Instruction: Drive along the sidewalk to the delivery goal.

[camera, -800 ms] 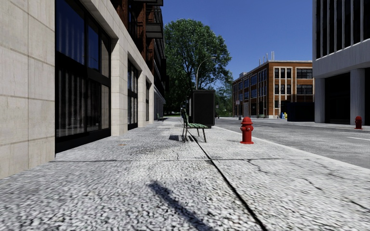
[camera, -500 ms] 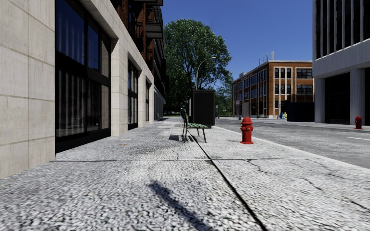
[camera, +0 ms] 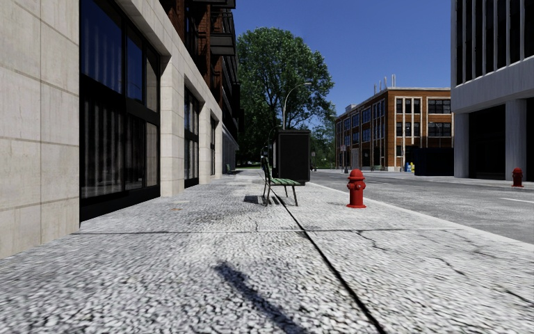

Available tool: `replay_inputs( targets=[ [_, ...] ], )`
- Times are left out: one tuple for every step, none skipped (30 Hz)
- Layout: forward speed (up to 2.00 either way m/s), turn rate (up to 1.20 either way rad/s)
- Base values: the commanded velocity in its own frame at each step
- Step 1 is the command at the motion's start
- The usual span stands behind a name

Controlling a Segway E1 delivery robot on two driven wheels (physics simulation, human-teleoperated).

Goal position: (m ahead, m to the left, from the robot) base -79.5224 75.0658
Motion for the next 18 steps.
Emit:
replay_inputs(
  targets=[
    [0.0, 0.0],
    [0.0, 0.0],
    [0.0, 0.0],
    [0.0, 0.0],
    [0.0, 0.0],
    [0.0, 0.0],
    [0.0, -0.06],
    [0.0, -0.14],
    [0.0, -0.19],
    [0.0, -0.19],
    [0.0, -0.32],
    [0.0, -0.42],
    [0.0, -0.47],
    [0.0, -0.47],
    [0.0, -0.48],
    [0.0, -0.49],
    [0.0, -0.49],
    [0.0, -0.49]
  ],
)
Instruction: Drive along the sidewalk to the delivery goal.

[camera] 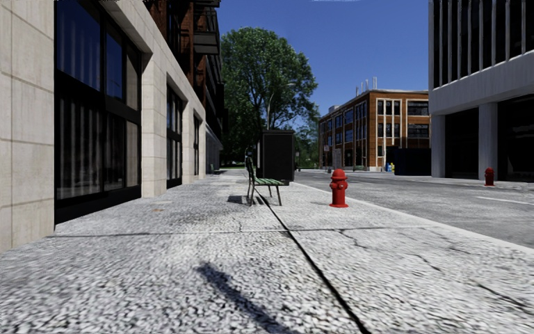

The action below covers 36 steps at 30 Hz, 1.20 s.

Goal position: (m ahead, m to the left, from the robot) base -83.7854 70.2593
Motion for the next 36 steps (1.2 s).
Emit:
replay_inputs(
  targets=[
    [0.0, -0.49],
    [0.0, -0.5],
    [0.0, -0.57],
    [0.0, -0.67],
    [0.0, -0.69],
    [0.0, -0.69],
    [0.0, -0.7],
    [0.0, -0.7],
    [0.0, -0.7],
    [0.0, -0.7],
    [0.0, -0.7],
    [0.0, -0.7],
    [0.0, -0.7],
    [0.0, -0.7],
    [0.0, -0.7],
    [0.0, -0.7],
    [0.0, -0.7],
    [0.0, -0.7],
    [0.0, -0.7],
    [0.0, -0.7],
    [0.0, -0.7],
    [0.0, -0.7],
    [0.0, -0.7],
    [0.0, -0.7],
    [0.0, -0.7],
    [0.0, -0.7],
    [0.0, -0.7],
    [0.0, -0.7],
    [0.0, -0.7],
    [0.0, -0.7],
    [0.0, -0.7],
    [0.0, -0.7],
    [0.0, -0.7],
    [0.0, -0.7],
    [0.0, -0.7],
    [0.0, -0.7]
  ],
)
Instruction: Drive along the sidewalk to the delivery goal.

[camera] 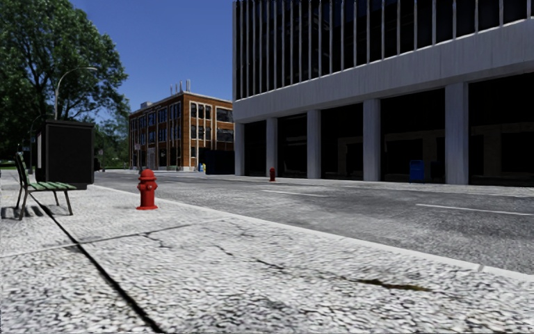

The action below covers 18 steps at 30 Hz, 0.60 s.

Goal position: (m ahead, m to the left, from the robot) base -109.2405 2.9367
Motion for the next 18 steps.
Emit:
replay_inputs(
  targets=[
    [0.0, -0.7],
    [0.0, -0.7],
    [0.0, -0.7],
    [0.0, -0.7],
    [0.0, -0.7],
    [0.0, -0.7],
    [0.0, -0.7],
    [0.0, -0.7],
    [0.0, -0.7],
    [0.0, -0.7],
    [0.0, -0.7],
    [0.0, -0.7],
    [0.0, -0.7],
    [0.0, -0.7],
    [0.0, -0.7],
    [0.0, -0.7],
    [0.0, -0.7],
    [0.0, -0.7]
  ],
)
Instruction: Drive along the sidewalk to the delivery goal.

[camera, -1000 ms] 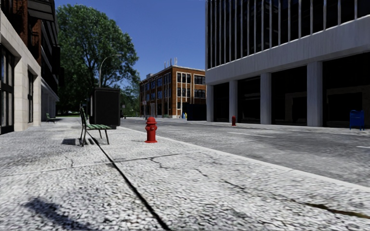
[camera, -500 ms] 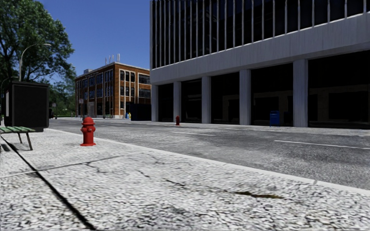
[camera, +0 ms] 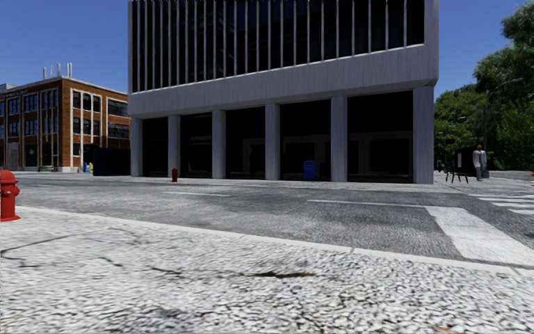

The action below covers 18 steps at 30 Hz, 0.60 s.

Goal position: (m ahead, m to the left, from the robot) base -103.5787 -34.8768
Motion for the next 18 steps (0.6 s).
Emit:
replay_inputs(
  targets=[
    [0.0, -0.7],
    [0.0, -0.7],
    [0.0, -0.7],
    [0.0, -0.7],
    [0.0, -0.7],
    [0.0, -0.7],
    [0.0, -0.7],
    [0.0, -0.7],
    [0.0, -0.7],
    [0.0, -0.7],
    [0.0, -0.7],
    [0.0, -0.7],
    [0.0, -0.7],
    [0.0, -0.7],
    [0.0, -0.7],
    [0.0, -0.7],
    [0.0, -0.7],
    [0.0, -0.7]
  ],
)
